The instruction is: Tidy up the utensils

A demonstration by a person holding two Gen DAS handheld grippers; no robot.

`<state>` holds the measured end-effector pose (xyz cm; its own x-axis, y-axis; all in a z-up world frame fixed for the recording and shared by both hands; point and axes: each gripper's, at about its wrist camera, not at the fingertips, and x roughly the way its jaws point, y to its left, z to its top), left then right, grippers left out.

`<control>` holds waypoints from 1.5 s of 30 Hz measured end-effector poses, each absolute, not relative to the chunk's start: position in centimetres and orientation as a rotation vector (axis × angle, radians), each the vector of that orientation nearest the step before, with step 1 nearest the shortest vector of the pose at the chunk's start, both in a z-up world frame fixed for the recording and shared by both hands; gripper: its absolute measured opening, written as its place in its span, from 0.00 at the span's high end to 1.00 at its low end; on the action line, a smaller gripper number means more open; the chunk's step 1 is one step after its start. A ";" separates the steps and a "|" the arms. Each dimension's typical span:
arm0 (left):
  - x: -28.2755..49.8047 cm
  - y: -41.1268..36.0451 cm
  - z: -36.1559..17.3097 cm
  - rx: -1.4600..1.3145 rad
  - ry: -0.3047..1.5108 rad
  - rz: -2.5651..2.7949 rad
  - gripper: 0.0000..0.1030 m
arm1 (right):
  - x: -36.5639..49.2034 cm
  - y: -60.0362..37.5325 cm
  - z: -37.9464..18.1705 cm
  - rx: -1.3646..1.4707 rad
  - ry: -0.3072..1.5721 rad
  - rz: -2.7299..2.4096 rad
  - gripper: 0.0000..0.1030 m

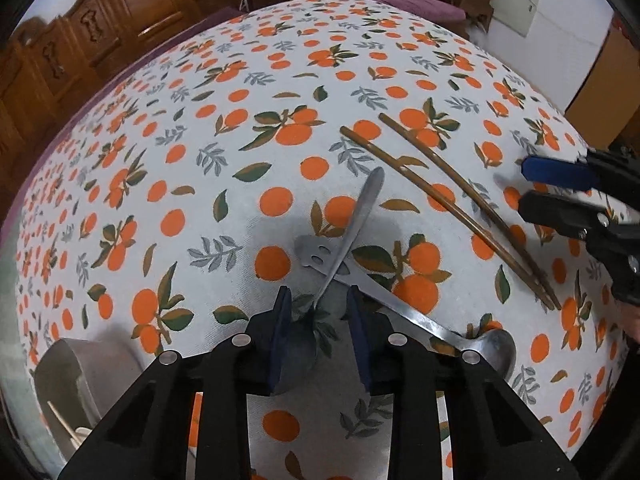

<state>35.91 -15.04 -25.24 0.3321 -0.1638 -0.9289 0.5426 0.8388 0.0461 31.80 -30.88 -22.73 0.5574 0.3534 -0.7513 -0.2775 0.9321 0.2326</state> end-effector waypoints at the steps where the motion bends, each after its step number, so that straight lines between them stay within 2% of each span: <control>1: 36.1 -15.0 -25.2 0.375 1.151 -0.476 0.74 | 31.8 -30.9 -22.7 0.091 0.907 0.373 0.59; 2: 36.2 -14.9 -25.3 0.369 1.154 -0.480 0.79 | 31.8 -30.8 -22.7 0.091 0.908 0.374 0.59; 3: 36.3 -14.9 -25.3 0.351 1.162 -0.497 0.94 | 31.8 -30.8 -22.7 0.090 0.907 0.375 0.59; 5: 36.2 -15.0 -25.3 0.366 1.175 -0.506 0.97 | 31.8 -30.8 -22.8 0.087 0.909 0.373 0.59; 14: 34.1 -14.4 -25.0 0.372 1.165 -0.492 0.98 | 31.9 -30.1 -22.9 0.089 0.915 0.384 0.62; 26: 31.1 -10.5 -22.0 0.215 1.053 -0.440 0.98 | 31.5 -25.1 -23.5 -0.006 0.939 0.468 0.63; 28: 30.4 -10.0 -21.6 0.197 1.036 -0.437 0.98 | 31.5 -24.0 -23.9 -0.031 0.953 0.477 0.66; 34: 28.9 -8.5 -21.1 0.134 0.994 -0.428 0.98 | 31.7 -21.3 -24.8 -0.090 0.995 0.482 0.67; 41: 27.4 -7.0 -20.2 0.104 0.946 -0.420 0.98 | 31.6 -19.3 -25.2 -0.188 1.044 0.426 0.71; 45: 26.9 -6.7 -19.6 0.092 0.926 -0.426 0.98 | 31.4 -19.5 -25.1 -0.218 1.074 0.401 0.79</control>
